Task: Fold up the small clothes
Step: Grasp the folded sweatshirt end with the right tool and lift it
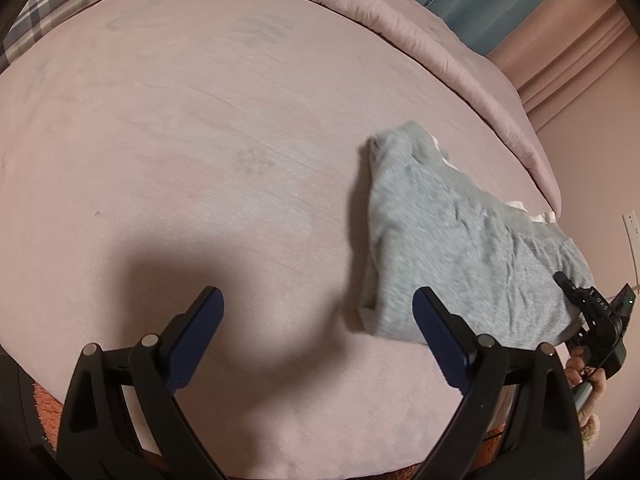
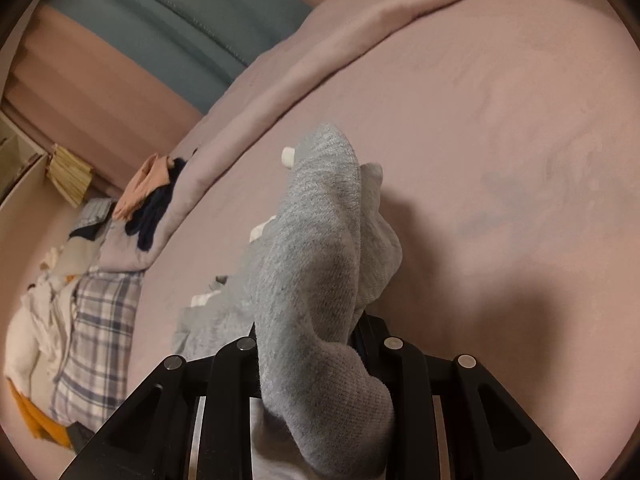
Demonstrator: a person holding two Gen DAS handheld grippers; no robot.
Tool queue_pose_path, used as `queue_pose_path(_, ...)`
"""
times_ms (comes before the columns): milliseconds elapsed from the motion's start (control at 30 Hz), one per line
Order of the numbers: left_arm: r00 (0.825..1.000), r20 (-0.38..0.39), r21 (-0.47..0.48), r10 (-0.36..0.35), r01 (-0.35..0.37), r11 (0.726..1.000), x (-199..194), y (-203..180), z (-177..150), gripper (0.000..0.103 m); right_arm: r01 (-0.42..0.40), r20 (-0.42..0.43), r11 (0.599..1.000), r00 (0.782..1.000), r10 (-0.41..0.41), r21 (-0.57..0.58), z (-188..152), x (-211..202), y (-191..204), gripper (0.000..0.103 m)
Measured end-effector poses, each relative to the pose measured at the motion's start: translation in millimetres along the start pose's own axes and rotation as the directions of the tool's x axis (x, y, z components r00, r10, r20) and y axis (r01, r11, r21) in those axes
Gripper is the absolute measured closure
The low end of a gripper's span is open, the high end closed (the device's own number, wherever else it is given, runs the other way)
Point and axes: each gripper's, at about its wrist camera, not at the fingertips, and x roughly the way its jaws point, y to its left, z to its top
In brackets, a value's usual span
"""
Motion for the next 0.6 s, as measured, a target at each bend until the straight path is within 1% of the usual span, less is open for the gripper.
queue_pose_path(133, 1.000, 0.001, 0.018, -0.005, 0.005, 1.000, -2, -4, -1, 0.007, 0.055, 0.043, 0.998, 0.998, -0.053, -0.035, 3, -16, 3, 0.075)
queue_pose_path(200, 1.000, 0.002, 0.026, -0.003, 0.003, 1.000, -2, -7, -2, 0.007, 0.100, 0.063, 0.992, 0.993, -0.096, -0.071, 3, -19, 10, 0.075)
queue_pose_path(333, 1.000, 0.000, 0.035, -0.003, 0.003, 0.999, -1, -10, 0, 0.007, 0.143, 0.090, 0.978, 0.987, -0.131, -0.149, 3, -16, 30, 0.075)
queue_pose_path(400, 1.000, -0.002, 0.039, -0.001, 0.001, 0.999, -1, -11, -2, 0.007, 0.176, 0.116, 0.962, 0.981, -0.154, -0.210, 4, -14, 45, 0.075)
queue_pose_path(500, 1.000, -0.002, 0.041, 0.001, -0.001, 0.999, -1, -12, -2, 0.007, 0.217, 0.148, 0.927, 0.973, -0.178, -0.307, 1, -10, 70, 0.075)
queue_pose_path(600, 1.000, -0.001, 0.039, 0.001, -0.001, 0.999, -2, -11, -1, 0.007, 0.248, 0.179, 0.874, 0.966, -0.189, -0.417, -6, -4, 100, 0.075)
